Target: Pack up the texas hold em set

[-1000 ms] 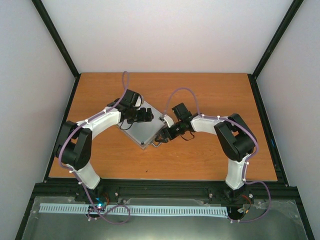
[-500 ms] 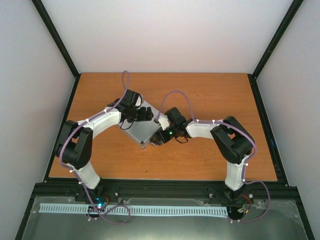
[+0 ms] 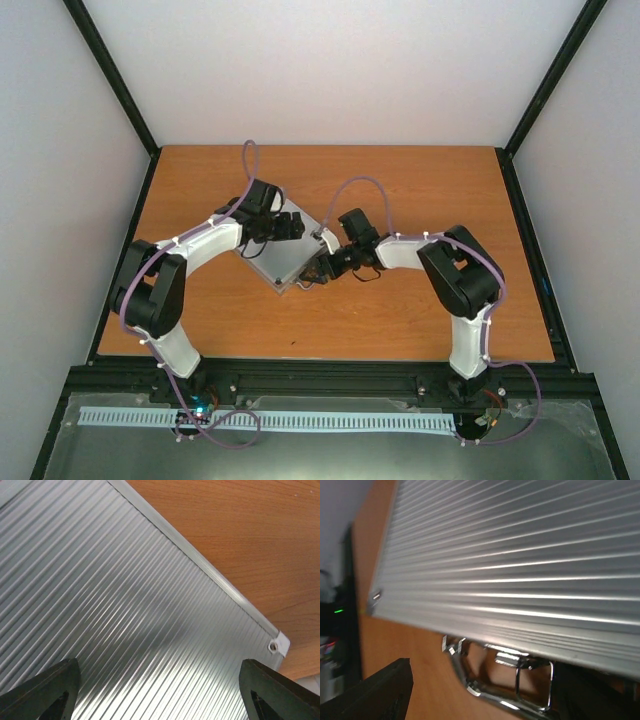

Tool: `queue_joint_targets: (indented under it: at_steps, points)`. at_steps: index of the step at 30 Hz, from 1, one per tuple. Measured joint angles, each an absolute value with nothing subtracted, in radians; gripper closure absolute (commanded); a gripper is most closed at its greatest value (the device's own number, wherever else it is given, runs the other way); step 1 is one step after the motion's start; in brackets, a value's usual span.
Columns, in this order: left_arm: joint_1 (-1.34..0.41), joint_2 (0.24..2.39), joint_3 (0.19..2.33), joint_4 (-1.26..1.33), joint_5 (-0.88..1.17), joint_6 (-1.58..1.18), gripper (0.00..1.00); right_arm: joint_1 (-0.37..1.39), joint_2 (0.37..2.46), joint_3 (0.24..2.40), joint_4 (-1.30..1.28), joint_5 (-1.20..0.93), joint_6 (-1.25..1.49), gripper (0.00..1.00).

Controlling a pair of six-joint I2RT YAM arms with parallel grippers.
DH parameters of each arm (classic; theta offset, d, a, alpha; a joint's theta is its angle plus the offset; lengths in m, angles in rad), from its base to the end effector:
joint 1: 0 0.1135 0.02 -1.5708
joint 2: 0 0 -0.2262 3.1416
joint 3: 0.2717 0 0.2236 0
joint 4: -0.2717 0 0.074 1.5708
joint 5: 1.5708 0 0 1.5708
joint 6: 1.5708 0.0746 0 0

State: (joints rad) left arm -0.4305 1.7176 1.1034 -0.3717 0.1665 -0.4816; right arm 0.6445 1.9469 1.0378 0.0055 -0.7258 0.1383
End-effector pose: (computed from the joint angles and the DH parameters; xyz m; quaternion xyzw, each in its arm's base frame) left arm 0.3085 -0.1553 0.1391 -0.0004 0.9545 -0.1980 0.2229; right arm 0.2605 0.2577 0.0889 -0.3337 0.8261 0.4268 0.1550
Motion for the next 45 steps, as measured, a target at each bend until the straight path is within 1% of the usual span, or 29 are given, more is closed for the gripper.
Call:
queue_joint_targets:
  at_steps: [3, 6, 9, 17, 23, 28, 34, 35, 36, 37, 38, 39, 40, 41, 45]
  points:
    - [-0.427, 1.718, 1.103, -0.371, 0.154, -0.482, 0.10, 0.622, 1.995, 1.073, -0.011, -0.900, 0.116, 0.24]
    - [-0.426, 1.720, 1.105, -0.370, 0.150, -0.482, 0.10, 0.616, 2.035, 1.097, -0.018, -1.031, 0.080, 0.24]
    - [-0.427, 1.717, 1.105, -0.376, 0.157, -0.482, 0.10, 0.614, 2.056, 1.103, -0.039, -1.126, 0.054, 0.24]
    - [-0.429, 1.716, 1.100, -0.373, 0.168, -0.482, 0.10, 0.634, 2.079, 1.126, -0.164, -1.290, 0.010, 0.25]
    - [-0.429, 1.716, 1.099, -0.372, 0.168, -0.482, 0.10, 0.642, 2.080, 1.142, -0.160, -1.312, 0.034, 0.25]
    - [-0.429, 1.715, 1.099, -0.372, 0.169, -0.483, 0.10, 0.615, 2.061, 1.111, -0.114, -1.262, 0.081, 0.26]
    - [-0.429, 1.712, 1.097, -0.369, 0.168, -0.482, 0.10, 0.583, 1.994, 1.084, -0.155, -1.155, 0.084, 0.30]
    - [-0.429, 1.712, 1.097, -0.369, 0.168, -0.482, 0.10, 0.583, 1.973, 1.077, -0.161, -1.138, 0.083, 0.33]
    - [-0.429, 1.713, 1.097, -0.369, 0.168, -0.482, 0.10, 0.583, 1.951, 1.068, -0.165, -1.124, 0.083, 0.39]
    - [-0.429, 1.713, 1.099, -0.369, 0.168, -0.482, 0.10, 0.584, 1.927, 1.057, -0.169, -1.107, 0.083, 0.49]
    - [-0.429, 1.713, 1.102, -0.369, 0.168, -0.482, 0.10, 0.584, 1.899, 1.044, -0.174, -1.090, 0.086, 0.68]
    - [-0.429, 1.713, 1.106, -0.371, 0.168, -0.481, 0.10, 0.585, 1.876, 1.032, -0.178, -1.071, 0.086, 0.85]
    - [-0.429, 1.713, 1.110, -0.374, 0.167, -0.480, 0.11, 0.585, 1.853, 1.020, -0.180, -1.052, 0.088, 0.93]
    - [-0.429, 1.713, 1.115, -0.382, 0.167, -0.477, 0.10, 0.585, 1.832, 1.007, -0.183, -1.029, 0.095, 0.95]
    - [-0.430, 1.714, 1.131, -0.403, 0.167, -0.473, 0.11, 0.602, 1.763, 0.959, -0.199, -0.902, 0.130, 0.96]
